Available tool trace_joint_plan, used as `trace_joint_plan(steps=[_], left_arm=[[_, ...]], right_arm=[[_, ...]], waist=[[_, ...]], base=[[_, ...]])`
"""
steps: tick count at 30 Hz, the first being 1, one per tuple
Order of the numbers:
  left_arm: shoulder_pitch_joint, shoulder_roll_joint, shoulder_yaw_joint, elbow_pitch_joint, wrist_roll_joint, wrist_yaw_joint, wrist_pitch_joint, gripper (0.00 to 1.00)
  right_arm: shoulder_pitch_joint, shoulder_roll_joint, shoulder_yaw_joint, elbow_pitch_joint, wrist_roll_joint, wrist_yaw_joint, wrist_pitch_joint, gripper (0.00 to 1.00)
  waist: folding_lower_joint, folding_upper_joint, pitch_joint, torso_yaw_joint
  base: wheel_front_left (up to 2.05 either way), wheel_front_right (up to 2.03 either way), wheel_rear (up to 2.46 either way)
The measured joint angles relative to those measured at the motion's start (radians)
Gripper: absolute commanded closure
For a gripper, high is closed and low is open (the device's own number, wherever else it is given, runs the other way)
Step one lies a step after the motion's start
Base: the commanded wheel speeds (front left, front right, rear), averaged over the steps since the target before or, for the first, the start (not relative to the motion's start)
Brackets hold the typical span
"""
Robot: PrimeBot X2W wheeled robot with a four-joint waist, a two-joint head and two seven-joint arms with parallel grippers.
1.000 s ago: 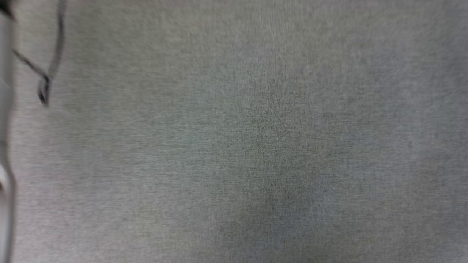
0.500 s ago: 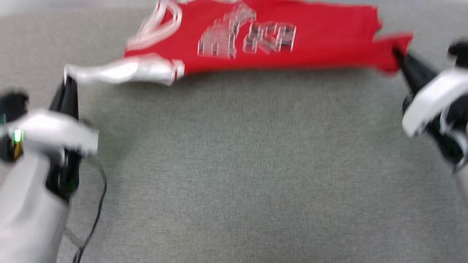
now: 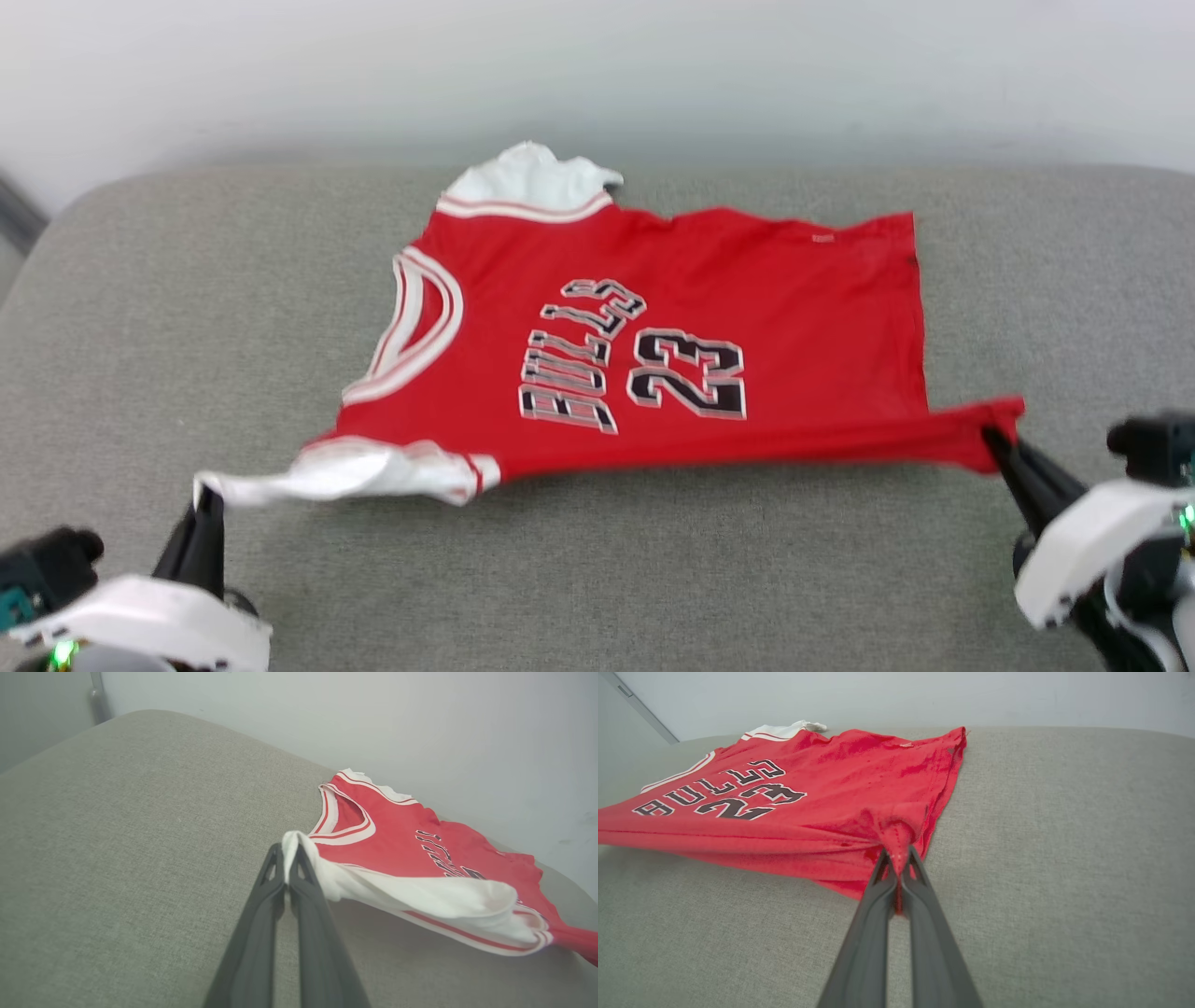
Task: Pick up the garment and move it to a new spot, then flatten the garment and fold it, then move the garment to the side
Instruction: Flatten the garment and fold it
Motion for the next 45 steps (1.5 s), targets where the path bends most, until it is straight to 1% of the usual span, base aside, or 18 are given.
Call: trace_joint_plan(steps=[4,7,8,11,15,20,28,32,36,37,38,39,40,41,42,43,44,45], left_arm=[[0.122,0.016,0.008,-0.117,-0.013,0.067,0.025,1.0],[0.192,0.03,0.012,-0.188,-0.02,0.102,0.043,1.0],[0.208,0.037,0.012,-0.206,-0.022,0.109,0.052,1.0],[0.21,0.047,0.005,-0.231,-0.023,0.112,0.068,1.0],[0.138,0.036,-0.038,-0.208,-0.023,0.074,0.098,1.0],[-0.019,0.008,-0.09,-0.101,-0.012,0.014,0.132,1.0],[-0.221,-0.041,-0.133,0.093,0.023,-0.068,0.131,1.0],[-0.288,-0.06,-0.145,0.165,0.037,-0.103,0.118,1.0],[-0.335,-0.091,-0.15,0.247,0.031,-0.133,0.099,1.0],[-0.341,-0.099,-0.152,0.272,0.03,-0.14,0.098,1.0],[-0.347,-0.108,-0.156,0.295,0.021,-0.15,0.102,1.0],[-0.359,-0.125,-0.165,0.34,0.005,-0.17,0.117,1.0],[-0.366,-0.135,-0.166,0.364,-0.004,-0.181,0.123,1.0],[-0.366,-0.135,-0.166,0.364,-0.004,-0.181,0.123,0.89],[-0.373,-0.142,-0.17,0.382,-0.011,-0.192,0.131,0.54],[-0.388,-0.151,-0.172,0.416,-0.016,-0.209,0.13,0.13],[-0.395,-0.156,-0.171,0.43,-0.021,-0.216,0.129,0.0],[-0.4,-0.16,-0.17,0.446,-0.024,-0.221,0.128,0.0]], right_arm=[[0.15,0.036,-0.071,-0.092,-0.017,0.0,0.05,1.0],[0.247,0.064,-0.115,-0.152,-0.035,0.0,0.098,1.0],[0.27,0.074,-0.128,-0.174,-0.041,0.0,0.112,1.0],[0.299,0.108,-0.162,-0.218,-0.052,-0.001,0.149,1.0],[0.287,0.135,-0.177,-0.225,-0.064,-0.001,0.196,1.0],[0.209,0.145,-0.161,-0.176,-0.071,-0.001,0.238,1.0],[0.044,0.134,-0.097,-0.081,-0.078,-0.001,0.216,1.0],[-0.012,0.124,-0.071,-0.035,-0.071,-0.001,0.192,1.0],[-0.057,0.117,-0.048,0.016,-0.071,-0.001,0.151,1.0],[-0.062,0.117,-0.041,0.032,-0.071,-0.001,0.145,0.87],[-0.064,0.117,-0.033,0.049,-0.071,-0.001,0.14,0.64],[-0.07,0.114,-0.016,0.071,-0.072,-0.001,0.116,0.45],[-0.079,0.113,-0.011,0.085,-0.073,-0.001,0.108,0.0],[-0.079,0.113,-0.011,0.085,-0.073,-0.001,0.108,0.0],[-0.084,0.113,-0.003,0.093,-0.074,-0.001,0.095,0.0],[-0.087,0.113,0.018,0.108,-0.077,-0.001,0.069,0.0],[-0.088,0.112,0.026,0.11,-0.079,-0.001,0.052,0.0],[-0.088,0.11,0.032,0.112,-0.079,-0.001,0.032,0.0]], waist=[[0.0,0.0,-0.03,0.015],[0.0,0.0,-0.041,0.026],[0.0,0.0,-0.041,0.028],[0.0002,0.0,-0.035,0.029],[0.0003,0.0,-0.017,0.022],[0.0004,0.0,0.018,0.009],[0.0005,0.0,0.097,-0.011],[0.0006,0.0,0.134,-0.018],[0.0006,0.0,0.167,-0.019],[0.0006,0.0,0.174,-0.02],[0.0006,0.0,0.179,-0.021],[0.0006,0.0,0.187,-0.022],[0.0006,0.0,0.189,-0.023],[0.0006,0.0,0.189,-0.023],[0.0006,0.0,0.19,-0.025],[0.0006,0.0,0.189,-0.027],[0.0006,0.0,0.187,-0.028],[0.0006,0.0,0.185,-0.028]], base=[[0.0,0.0,0.0],[0.0,0.0,0.0],[0.0,0.0,0.0],[0.0,0.0,0.0],[0.0,0.0,0.0],[0.0,0.0,0.0],[0.0,0.0,0.0],[0.0,0.0,0.0],[0.0,0.0,0.0],[0.0,0.0,0.0],[0.0,0.0,0.0],[0.0,0.0,0.0],[0.0,0.0,0.0],[0.0,0.0,0.0],[0.0,0.0,0.0],[0.0,0.0,0.0],[0.0,0.0,0.0],[0.0,0.0,0.0]])
